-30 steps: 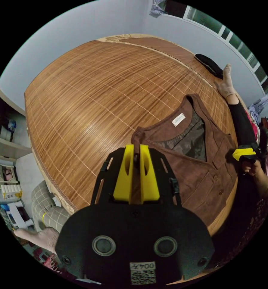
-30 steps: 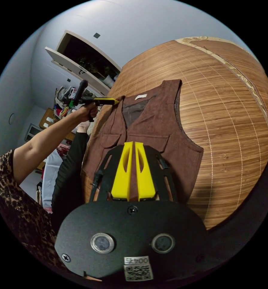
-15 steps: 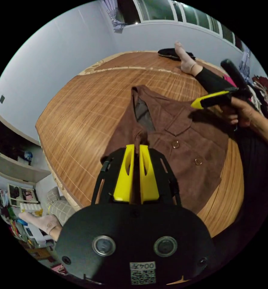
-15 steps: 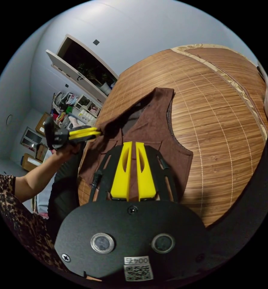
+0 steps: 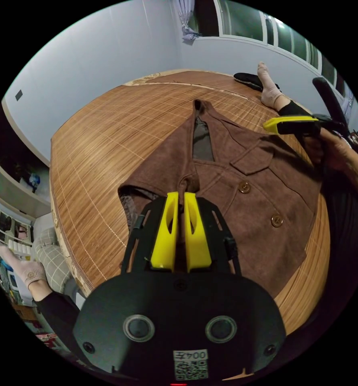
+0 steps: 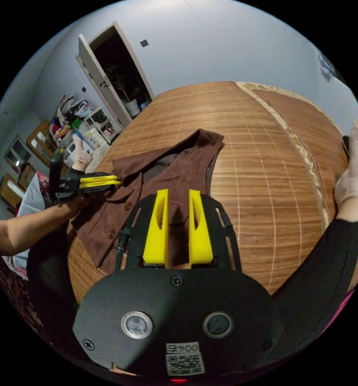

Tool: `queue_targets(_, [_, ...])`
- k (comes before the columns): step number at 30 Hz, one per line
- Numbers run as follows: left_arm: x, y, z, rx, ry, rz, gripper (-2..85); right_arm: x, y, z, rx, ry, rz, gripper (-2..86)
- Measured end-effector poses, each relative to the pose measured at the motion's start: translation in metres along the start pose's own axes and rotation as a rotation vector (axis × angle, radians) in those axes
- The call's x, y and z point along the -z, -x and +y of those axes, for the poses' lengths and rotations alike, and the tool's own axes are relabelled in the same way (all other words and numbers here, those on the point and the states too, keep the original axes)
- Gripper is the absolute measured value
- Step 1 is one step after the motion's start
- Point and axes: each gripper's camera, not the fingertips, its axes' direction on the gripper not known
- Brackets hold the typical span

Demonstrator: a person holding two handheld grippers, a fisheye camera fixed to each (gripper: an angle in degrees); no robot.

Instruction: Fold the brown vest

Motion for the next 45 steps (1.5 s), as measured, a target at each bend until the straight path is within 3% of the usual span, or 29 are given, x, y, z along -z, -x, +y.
queue_targets(7, [-0.013, -0.002, 0.025, 0.007, -0.007, 0.014, 2.4, -0.041, 0.028, -0.087, 0.382, 0.103, 0.192, 11.0])
queue_targets(18, [-0.028, -0.006, 0.065, 0.02, -0.014, 0.039, 2.4, -0.13, 0.104, -0.133, 0.778, 0.427, 0.261, 10.2])
queue_targets(24, [-0.033, -0.011, 0.088, 0.019, -0.013, 0.033, 2.4, -0.136, 0.135, -0.117, 0.715, 0.413, 0.248, 4.3])
queue_targets(33, [-0.03, -0.01, 0.122, 0.056, -0.008, 0.072, 2.4, -0.081, 0.217, -0.047, 0.627, 0.262, 0.364, 3.1])
queue_targets(45, [0.072, -0.002, 0.206, 0.108, -0.156, 0.107, 1.5, 0.019, 0.312, 0.073, 0.598, 0.129, 0.351, 2.7])
